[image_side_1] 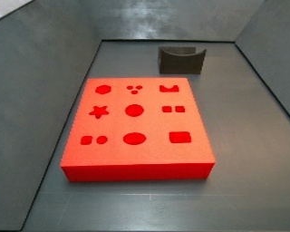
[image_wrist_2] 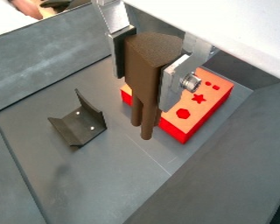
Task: Pick up the 3 prong object. Move up. Move to above the board. Insert the 3 prong object.
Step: Move to above the board.
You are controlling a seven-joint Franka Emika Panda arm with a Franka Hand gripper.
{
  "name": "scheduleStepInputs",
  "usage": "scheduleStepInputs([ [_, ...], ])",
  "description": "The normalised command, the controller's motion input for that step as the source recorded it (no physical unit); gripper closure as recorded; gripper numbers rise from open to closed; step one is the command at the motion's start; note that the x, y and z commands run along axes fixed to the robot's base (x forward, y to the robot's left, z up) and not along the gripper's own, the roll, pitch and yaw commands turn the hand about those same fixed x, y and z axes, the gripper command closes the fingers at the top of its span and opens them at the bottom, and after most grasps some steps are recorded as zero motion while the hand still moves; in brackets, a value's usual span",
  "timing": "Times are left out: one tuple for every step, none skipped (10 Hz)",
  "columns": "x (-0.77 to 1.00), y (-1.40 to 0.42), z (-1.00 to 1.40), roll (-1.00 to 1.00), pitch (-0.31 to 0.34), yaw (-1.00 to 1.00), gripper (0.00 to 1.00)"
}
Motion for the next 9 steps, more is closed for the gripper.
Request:
scheduleStepInputs([
  [-0.62,0.02,0.01,0.01,0.051,-0.01,1.0],
  [-0.62,0.02,0.01,0.01,0.051,-0.01,1.0],
  [0.58,-1.0,-0.01,0.12,0.657,-0.35,1.0],
  [0.58,-1.0,-0.01,0.12,0.655,-0.33,1.0],
  [0.61,-1.0,0.0,0.1,0.604,-0.15,1.0],
  [0.63,-1.0,0.0,0.0,0.49,-0.09,1.0],
  [0.62,-1.0,0.0,0.0,0.344,-0.04,1.0],
  [0.61,-1.0,0.01,0.0,0.191,-0.01,1.0],
  [0.62,-1.0,0.01,-0.01,0.135,0.0,1.0],
])
